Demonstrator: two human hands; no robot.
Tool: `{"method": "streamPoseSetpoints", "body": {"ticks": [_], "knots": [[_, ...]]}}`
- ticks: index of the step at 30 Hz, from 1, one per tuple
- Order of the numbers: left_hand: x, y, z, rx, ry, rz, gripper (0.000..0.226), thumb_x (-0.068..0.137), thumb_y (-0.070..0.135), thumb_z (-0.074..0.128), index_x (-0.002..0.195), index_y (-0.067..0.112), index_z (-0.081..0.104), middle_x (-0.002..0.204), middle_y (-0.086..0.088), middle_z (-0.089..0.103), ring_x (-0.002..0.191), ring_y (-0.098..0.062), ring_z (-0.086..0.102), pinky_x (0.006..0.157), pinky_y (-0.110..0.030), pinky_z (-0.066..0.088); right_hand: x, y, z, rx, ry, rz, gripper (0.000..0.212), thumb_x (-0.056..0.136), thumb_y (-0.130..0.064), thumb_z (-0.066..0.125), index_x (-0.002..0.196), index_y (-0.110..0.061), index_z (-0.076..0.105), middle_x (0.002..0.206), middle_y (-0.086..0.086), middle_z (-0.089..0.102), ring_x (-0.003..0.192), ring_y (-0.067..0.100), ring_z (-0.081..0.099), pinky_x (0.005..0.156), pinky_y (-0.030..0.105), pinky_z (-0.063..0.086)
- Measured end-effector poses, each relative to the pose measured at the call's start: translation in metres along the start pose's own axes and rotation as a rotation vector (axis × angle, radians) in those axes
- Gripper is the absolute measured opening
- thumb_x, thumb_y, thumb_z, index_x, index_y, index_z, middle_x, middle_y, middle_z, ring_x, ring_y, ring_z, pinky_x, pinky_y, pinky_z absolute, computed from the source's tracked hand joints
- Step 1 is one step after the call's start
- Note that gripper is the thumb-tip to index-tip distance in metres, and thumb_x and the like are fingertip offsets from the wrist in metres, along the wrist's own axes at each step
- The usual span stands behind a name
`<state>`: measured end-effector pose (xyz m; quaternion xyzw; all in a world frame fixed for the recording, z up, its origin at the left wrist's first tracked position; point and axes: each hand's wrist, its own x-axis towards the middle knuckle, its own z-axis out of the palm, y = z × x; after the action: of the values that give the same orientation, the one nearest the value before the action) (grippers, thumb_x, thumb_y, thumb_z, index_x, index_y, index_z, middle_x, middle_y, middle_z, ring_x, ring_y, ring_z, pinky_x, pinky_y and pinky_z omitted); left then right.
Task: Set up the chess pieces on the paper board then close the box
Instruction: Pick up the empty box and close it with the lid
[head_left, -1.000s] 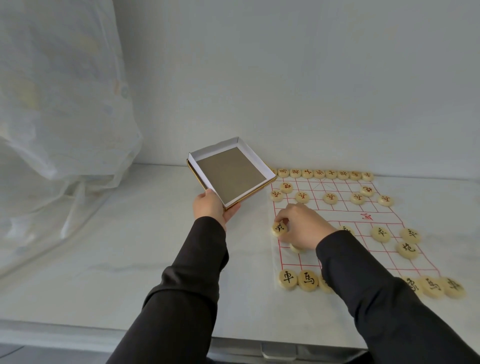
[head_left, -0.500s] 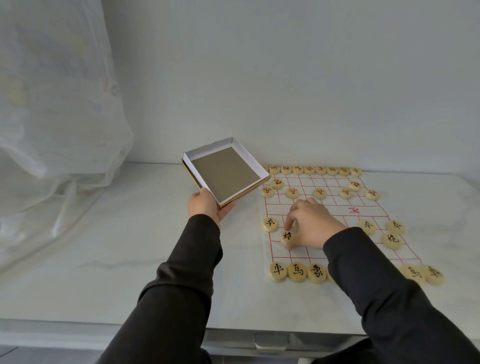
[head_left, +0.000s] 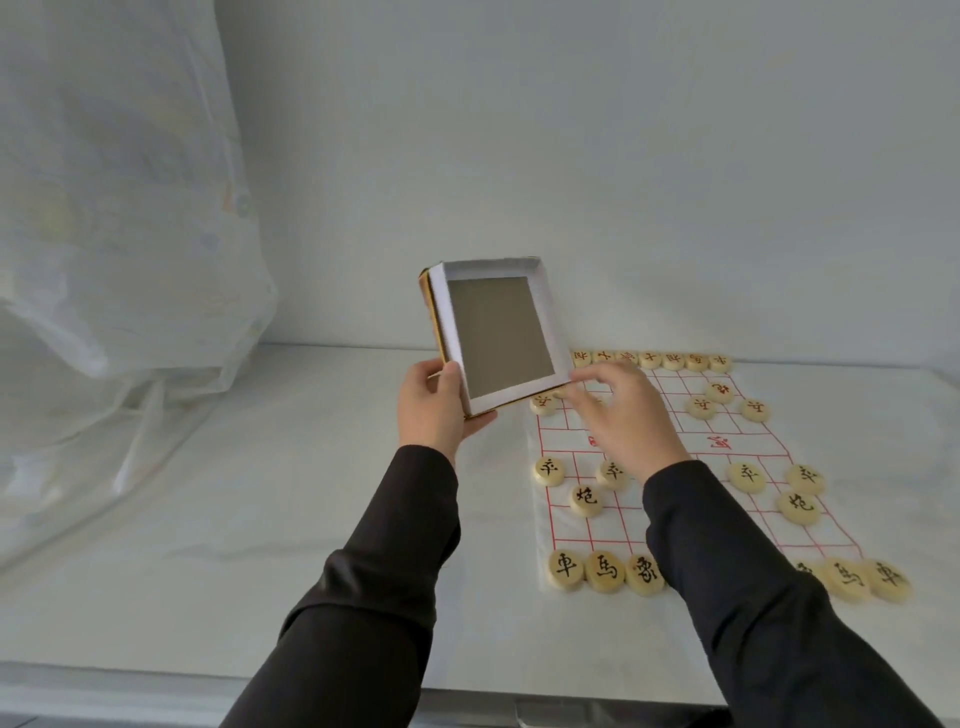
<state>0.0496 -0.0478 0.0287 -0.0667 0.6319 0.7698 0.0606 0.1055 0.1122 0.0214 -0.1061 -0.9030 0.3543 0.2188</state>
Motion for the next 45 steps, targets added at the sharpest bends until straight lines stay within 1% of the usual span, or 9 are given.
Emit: {"method": "streamPoseSetpoints", "body": {"ticks": [4, 11, 19, 23, 28, 32, 39, 42, 45], "knots": [[-0.004, 0.001, 0.002, 0.217, -0.04, 0.176, 0.011, 0.096, 0.017, 0.047, 0.106, 0.02, 0.049, 0.1, 0.001, 0.056, 0.085, -0.016, 0.059, 0.069, -0.033, 0.059, 0.008, -0.024, -0.003, 0.359, 0.094, 0.085, 0.015, 0.091, -0.025, 0.056, 0.1, -0.017, 0.065, 0.098, -0.006, 0.064, 0.095, 0.005, 0.056, 0.075, 0.011, 0.042], [-0.01, -0.005, 0.006, 0.746, -0.042, 0.546, 0.022, 0.097, 0.02, 0.044, 0.117, 0.021, 0.052, 0.099, 0.012, 0.053, 0.085, -0.008, 0.047, 0.073, -0.018, 0.036, 0.015, -0.041, -0.004, 0.868, 0.049, 0.271, 0.015, 0.091, -0.03, 0.057, 0.088, -0.019, 0.066, 0.09, 0.0, 0.066, 0.098, 0.019, 0.061, 0.084, 0.034, 0.048], [-0.012, -0.007, 0.003, 0.782, 0.008, 0.629, 0.022, 0.094, 0.021, 0.049, 0.114, 0.015, 0.054, 0.106, 0.002, 0.061, 0.085, -0.007, 0.047, 0.075, -0.017, 0.038, 0.018, -0.043, -0.001, 1.424, -0.03, 0.546, 0.015, 0.095, -0.022, 0.051, 0.101, -0.013, 0.061, 0.093, 0.004, 0.064, 0.092, 0.015, 0.059, 0.08, 0.028, 0.046], [-0.011, -0.006, 0.001, 0.766, 0.032, 0.667, 0.023, 0.094, 0.019, 0.05, 0.115, 0.013, 0.056, 0.106, 0.001, 0.062, 0.088, -0.01, 0.051, 0.076, -0.018, 0.04, 0.015, -0.043, -0.001, 1.586, -0.018, 0.598, 0.023, 0.093, -0.016, 0.053, 0.114, -0.007, 0.057, 0.1, 0.009, 0.065, 0.102, 0.021, 0.06, 0.086, 0.031, 0.048], [-0.01, -0.006, 0.002, 0.778, 0.043, 0.772, 0.025, 0.092, 0.017, 0.053, 0.116, 0.011, 0.058, 0.108, -0.001, 0.063, 0.096, -0.016, 0.056, 0.079, -0.018, 0.041, 0.009, -0.04, -0.005, 1.73, -0.005, 0.627, 0.018, 0.092, -0.011, 0.051, 0.108, -0.007, 0.059, 0.096, 0.011, 0.066, 0.097, 0.022, 0.061, 0.082, 0.032, 0.048], [-0.007, -0.006, 0.001, 0.689, 0.057, 0.745, 0.023, 0.092, 0.014, 0.054, 0.114, 0.013, 0.059, 0.103, 0.003, 0.062, 0.089, -0.007, 0.05, 0.079, -0.016, 0.038, 0.007, -0.037, -0.004, 1.688, -0.055, 0.654, 0.012, 0.091, -0.012, 0.049, 0.092, -0.012, 0.061, 0.083, 0.004, 0.061, 0.08, 0.016, 0.054, 0.079, 0.028, 0.037], [-0.007, 0.0, -0.001, 0.453, 0.121, 0.55, 0.015, 0.092, 0.017, 0.055, 0.105, 0.023, 0.058, 0.094, 0.01, 0.058, 0.086, -0.009, 0.052, 0.074, -0.017, 0.041, 0.005, -0.033, -0.006, 1.71, -0.022, 0.676, 0.017, 0.094, -0.006, 0.046, 0.08, -0.009, 0.054, 0.067, 0.0, 0.047, 0.038, 0.008, 0.038, 0.034, 0.017, 0.031], [-0.001, 0.004, -0.007, 0.26, 0.161, 0.419, 0.013, 0.092, 0.015, 0.055, 0.103, 0.022, 0.056, 0.094, 0.006, 0.06, 0.087, -0.011, 0.056, 0.075, -0.019, 0.049, 0.004, -0.029, -0.01, 1.823, 0.037, 0.703, 0.013, 0.093, -0.006, 0.047, 0.082, -0.006, 0.054, 0.063, 0.001, 0.05, 0.039, 0.007, 0.048, 0.036, 0.015, 0.04], [0.007, 0.005, -0.011, 0.144, 0.171, 0.291, 0.011, 0.092, 0.017, 0.056, 0.102, 0.021, 0.053, 0.091, 0.008, 0.059, 0.093, -0.015, 0.059, 0.086, -0.04, 0.054, 0.003, -0.027, -0.011, 1.884, 0.043, 0.677, 0.011, 0.092, -0.005, 0.049, 0.083, -0.003, 0.056, 0.063, 0.005, 0.058, 0.049, 0.012, 0.061, 0.047, 0.018, 0.052]]}}
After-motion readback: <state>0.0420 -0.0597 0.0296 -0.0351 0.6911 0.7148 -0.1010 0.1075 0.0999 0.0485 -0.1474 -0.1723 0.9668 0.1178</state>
